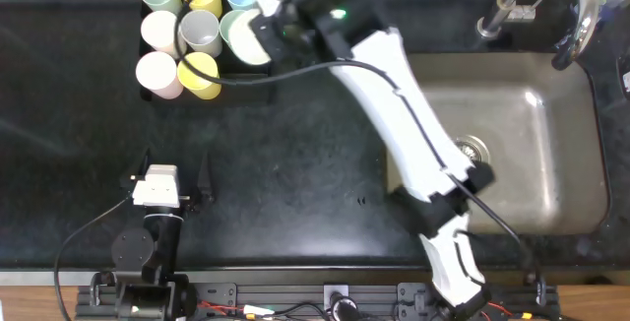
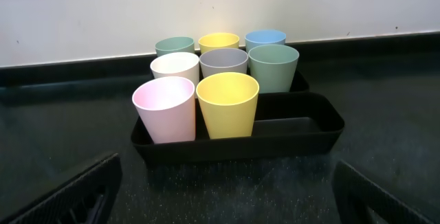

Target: Store Cups

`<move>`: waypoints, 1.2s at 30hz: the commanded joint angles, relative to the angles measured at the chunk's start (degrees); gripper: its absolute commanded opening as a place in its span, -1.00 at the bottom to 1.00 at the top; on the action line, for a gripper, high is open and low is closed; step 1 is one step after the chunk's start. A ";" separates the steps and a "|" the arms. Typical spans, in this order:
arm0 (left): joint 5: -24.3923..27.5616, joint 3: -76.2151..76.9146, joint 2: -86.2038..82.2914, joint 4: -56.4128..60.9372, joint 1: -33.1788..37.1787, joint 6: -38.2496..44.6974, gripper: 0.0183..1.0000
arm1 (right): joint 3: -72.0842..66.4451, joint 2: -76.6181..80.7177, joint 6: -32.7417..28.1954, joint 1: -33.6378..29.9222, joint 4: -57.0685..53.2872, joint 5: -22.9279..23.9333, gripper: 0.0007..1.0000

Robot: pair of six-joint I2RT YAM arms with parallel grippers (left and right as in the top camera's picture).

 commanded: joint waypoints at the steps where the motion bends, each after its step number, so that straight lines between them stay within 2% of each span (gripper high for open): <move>1: 0.13 0.09 -0.55 -0.48 -0.04 1.09 1.00 | 2.01 3.69 3.21 2.54 -0.61 2.01 -0.92; 27: 0.13 0.09 -0.55 -0.48 -0.04 1.09 1.00 | 1.97 12.76 2.56 1.20 0.33 1.68 -0.91; 36: 0.13 0.09 -0.55 -0.48 -0.04 1.09 1.00 | 1.81 13.25 1.42 1.20 -0.17 -2.32 -0.91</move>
